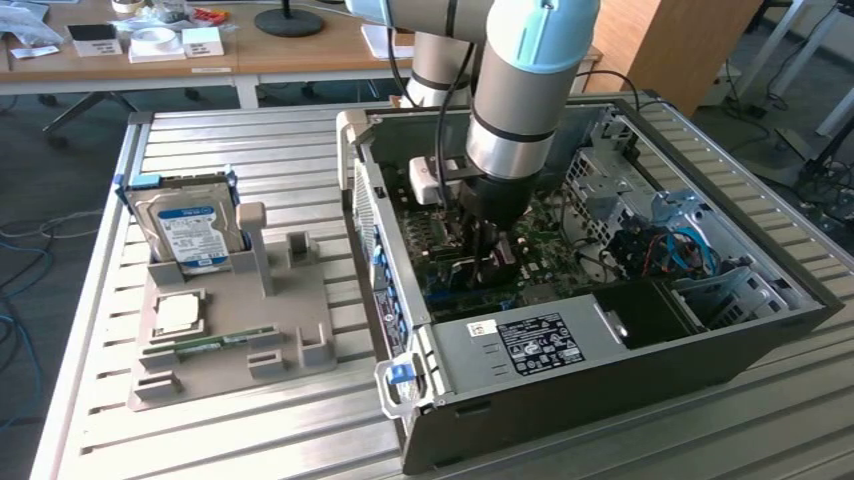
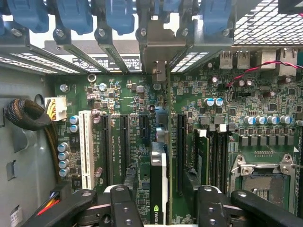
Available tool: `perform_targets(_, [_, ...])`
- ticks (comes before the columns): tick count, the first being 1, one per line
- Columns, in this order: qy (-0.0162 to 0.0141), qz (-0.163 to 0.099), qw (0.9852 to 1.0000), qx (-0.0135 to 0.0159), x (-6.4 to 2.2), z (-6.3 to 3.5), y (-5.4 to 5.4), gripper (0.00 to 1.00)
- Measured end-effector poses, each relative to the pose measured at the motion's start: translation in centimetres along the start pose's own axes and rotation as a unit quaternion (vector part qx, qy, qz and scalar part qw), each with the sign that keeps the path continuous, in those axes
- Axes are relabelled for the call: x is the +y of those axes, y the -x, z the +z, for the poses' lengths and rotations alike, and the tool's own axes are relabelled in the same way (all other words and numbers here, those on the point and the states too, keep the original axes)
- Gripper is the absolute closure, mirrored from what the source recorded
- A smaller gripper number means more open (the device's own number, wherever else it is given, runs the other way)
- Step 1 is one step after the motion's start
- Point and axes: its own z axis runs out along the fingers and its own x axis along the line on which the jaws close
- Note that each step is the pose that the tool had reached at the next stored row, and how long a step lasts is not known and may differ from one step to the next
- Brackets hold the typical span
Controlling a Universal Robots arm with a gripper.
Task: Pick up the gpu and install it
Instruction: 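Insert the gpu into the slot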
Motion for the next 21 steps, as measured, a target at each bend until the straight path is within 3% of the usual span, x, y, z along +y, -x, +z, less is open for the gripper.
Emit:
perform_targets(6, [0.0,0.0,1.0,0.0006,-0.02,-0.76,0.0,0.48])
perform_targets(15, [0.0,0.0,1.0,0.001,-0.09,-4.03,0.1,0.48])
perform_targets(21, [-0.0001,0.0,1.0,0.0031,-0.14,-6.45,0.2,0.48])
